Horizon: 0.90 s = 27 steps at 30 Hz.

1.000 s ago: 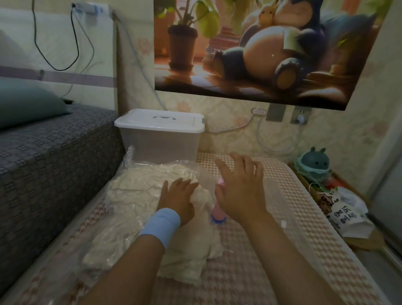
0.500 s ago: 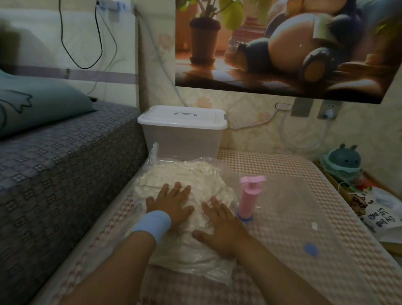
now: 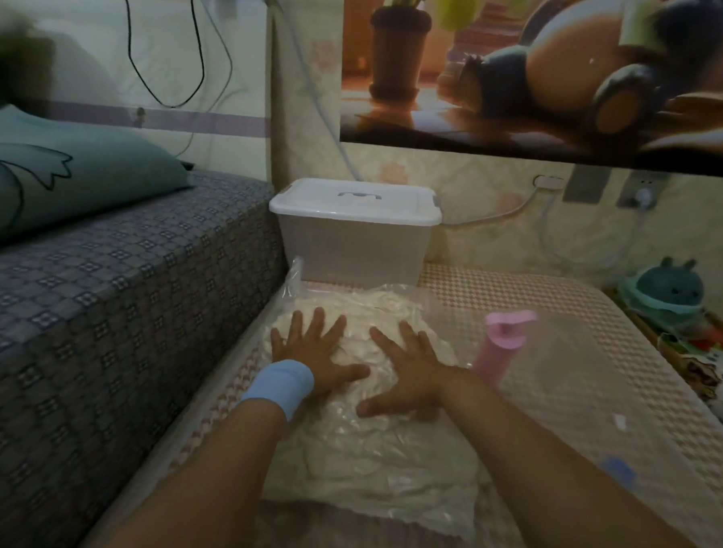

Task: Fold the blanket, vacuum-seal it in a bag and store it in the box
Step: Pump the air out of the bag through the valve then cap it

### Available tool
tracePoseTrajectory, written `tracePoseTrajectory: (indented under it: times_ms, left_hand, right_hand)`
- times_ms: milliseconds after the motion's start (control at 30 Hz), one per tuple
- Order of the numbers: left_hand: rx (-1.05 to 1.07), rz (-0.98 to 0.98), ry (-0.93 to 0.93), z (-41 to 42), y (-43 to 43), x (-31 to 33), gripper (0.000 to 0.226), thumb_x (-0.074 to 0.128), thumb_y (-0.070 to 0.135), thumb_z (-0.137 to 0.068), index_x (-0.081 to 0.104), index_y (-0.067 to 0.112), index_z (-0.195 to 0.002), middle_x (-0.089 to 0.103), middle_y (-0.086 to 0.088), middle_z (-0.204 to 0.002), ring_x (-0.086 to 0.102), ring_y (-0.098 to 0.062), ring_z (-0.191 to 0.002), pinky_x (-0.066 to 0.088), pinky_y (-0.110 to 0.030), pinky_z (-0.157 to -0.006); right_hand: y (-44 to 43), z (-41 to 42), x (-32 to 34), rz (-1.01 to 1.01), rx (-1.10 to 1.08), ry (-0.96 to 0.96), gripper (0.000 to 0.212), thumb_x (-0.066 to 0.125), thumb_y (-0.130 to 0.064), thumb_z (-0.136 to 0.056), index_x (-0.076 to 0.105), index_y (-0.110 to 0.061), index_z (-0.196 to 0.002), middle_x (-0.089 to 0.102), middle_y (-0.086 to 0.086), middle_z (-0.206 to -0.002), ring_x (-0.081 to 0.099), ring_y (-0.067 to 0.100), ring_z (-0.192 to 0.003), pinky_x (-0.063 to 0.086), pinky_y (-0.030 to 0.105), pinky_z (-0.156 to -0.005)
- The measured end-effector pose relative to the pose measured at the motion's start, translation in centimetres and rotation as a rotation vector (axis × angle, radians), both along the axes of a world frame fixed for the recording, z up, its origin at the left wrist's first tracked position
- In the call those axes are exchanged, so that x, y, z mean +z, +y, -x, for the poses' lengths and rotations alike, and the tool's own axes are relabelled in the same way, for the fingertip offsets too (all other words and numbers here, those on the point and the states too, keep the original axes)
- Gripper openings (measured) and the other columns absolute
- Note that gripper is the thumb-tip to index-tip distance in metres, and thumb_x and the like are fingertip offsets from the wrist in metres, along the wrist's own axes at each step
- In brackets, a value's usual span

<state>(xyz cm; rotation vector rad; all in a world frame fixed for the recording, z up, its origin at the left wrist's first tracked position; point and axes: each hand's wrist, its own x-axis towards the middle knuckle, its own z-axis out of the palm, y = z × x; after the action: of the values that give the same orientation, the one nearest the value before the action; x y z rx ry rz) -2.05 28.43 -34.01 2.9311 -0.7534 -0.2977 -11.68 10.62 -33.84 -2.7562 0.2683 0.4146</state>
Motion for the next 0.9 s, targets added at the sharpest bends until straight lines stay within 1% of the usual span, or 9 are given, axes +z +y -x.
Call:
tracePoseTrajectory:
  times_ms: [233, 367, 433, 467, 533, 567, 633, 800, 900]
  left_hand:
    - [0.022, 0.017, 0.004, -0.9, -0.6, 0.0, 0.104, 0.040, 0.089, -0.067, -0.012, 0.048, -0.147, -0.023, 0.009, -0.158, -0.022, -0.026, -0.145, -0.008, -0.060, -0.113]
    - [0.086, -0.033, -0.048, 0.8, -1.7, 1.4, 0.097, 0.047, 0.075, -0.078, -0.005, 0.038, -0.151, -0.011, 0.002, -0.161, -0.010, -0.029, -0.147, 0.000, -0.061, -0.114]
    - [0.034, -0.018, -0.091, 2.2, -2.6, 2.3, 0.085, 0.048, 0.062, -0.086, 0.001, 0.036, -0.152, -0.003, 0.002, -0.161, -0.003, -0.027, -0.148, 0.002, -0.057, -0.116]
    - [-0.009, 0.035, -0.105, 2.8, -3.3, 2.6, 0.078, 0.048, 0.053, -0.089, 0.003, 0.037, -0.151, 0.001, 0.003, -0.161, 0.001, -0.025, -0.148, 0.003, -0.055, -0.117]
    - [-0.082, 0.218, -0.108, 3.5, -4.9, 3.3, 0.068, 0.048, 0.037, -0.091, 0.015, 0.039, -0.150, 0.019, 0.004, -0.159, 0.019, -0.025, -0.145, 0.015, -0.050, -0.117]
    - [-0.114, 0.340, -0.090, 4.1, -5.8, 3.8, 0.067, 0.050, 0.030, -0.088, 0.022, 0.040, -0.148, 0.029, 0.004, -0.155, 0.030, -0.025, -0.141, 0.025, -0.046, -0.115]
    - [-0.193, 0.560, 0.013, 5.5, -7.7, 5.0, 0.069, 0.055, 0.018, -0.085, 0.031, 0.036, -0.147, 0.039, 0.002, -0.150, 0.038, -0.024, -0.136, 0.033, -0.038, -0.111]
    - [-0.361, 0.761, 0.220, 10.2, -12.1, 5.5, 0.079, 0.076, 0.017, -0.073, 0.040, 0.032, -0.142, 0.045, 0.006, -0.143, 0.045, -0.014, -0.129, 0.039, -0.028, -0.101]
    - [-0.452, 0.800, 0.247, 12.6, -15.1, 5.4, 0.052, 0.073, 0.015, -0.076, 0.054, 0.016, -0.124, 0.059, -0.001, -0.122, 0.055, -0.015, -0.111, 0.045, -0.031, -0.096]
  right_hand:
    - [0.1, -0.7, -0.8, 0.042, -0.027, -0.098, 0.133, 0.064, -0.095, -0.042, -0.022, -0.066, -0.139, -0.035, -0.015, -0.158, -0.026, 0.025, -0.149, 0.005, 0.069, -0.115]
    - [1.5, 1.0, 0.2, 0.152, -0.031, -0.155, 0.121, 0.061, -0.087, -0.062, -0.015, -0.053, -0.150, -0.029, -0.003, -0.162, -0.023, 0.031, -0.150, -0.004, 0.060, -0.118]
    - [2.1, 2.6, 1.8, 0.269, 0.048, -0.240, 0.093, 0.057, -0.069, -0.084, 0.006, -0.041, -0.157, -0.006, 0.006, -0.167, -0.006, 0.031, -0.153, 0.002, 0.052, -0.121]
    - [2.3, 3.7, 3.1, 0.346, 0.128, -0.356, 0.070, 0.054, -0.053, -0.093, 0.026, -0.035, -0.155, 0.017, 0.009, -0.164, 0.013, 0.032, -0.151, 0.011, 0.047, -0.119]
    - [2.3, 5.8, 5.7, 0.492, 0.297, -0.730, 0.037, 0.047, -0.026, -0.091, 0.067, -0.026, -0.123, 0.062, 0.008, -0.128, 0.054, 0.032, -0.120, 0.032, 0.043, -0.097]
    - [1.9, 7.0, 6.9, 0.536, 0.324, -0.952, 0.032, 0.048, -0.020, -0.084, 0.074, -0.023, -0.104, 0.069, 0.006, -0.108, 0.060, 0.031, -0.102, 0.037, 0.042, -0.086]
    - [0.2, 8.9, 9.0, 0.576, 0.189, -1.195, 0.025, 0.057, -0.016, -0.074, 0.073, -0.018, -0.093, 0.068, 0.007, -0.103, 0.058, 0.031, -0.092, 0.040, 0.041, -0.077]
    - [-4.5, 11.5, 9.2, 0.537, -0.235, -0.842, 0.033, 0.058, -0.042, -0.092, 0.065, -0.020, -0.116, 0.051, 0.009, -0.116, 0.055, 0.030, -0.097, 0.039, 0.036, -0.069]
    - [-6.2, 11.7, 7.3, 0.336, -0.271, -0.792, 0.031, 0.053, -0.042, -0.097, 0.059, -0.018, -0.115, 0.048, 0.009, -0.107, 0.056, 0.031, -0.088, 0.038, 0.034, -0.065]
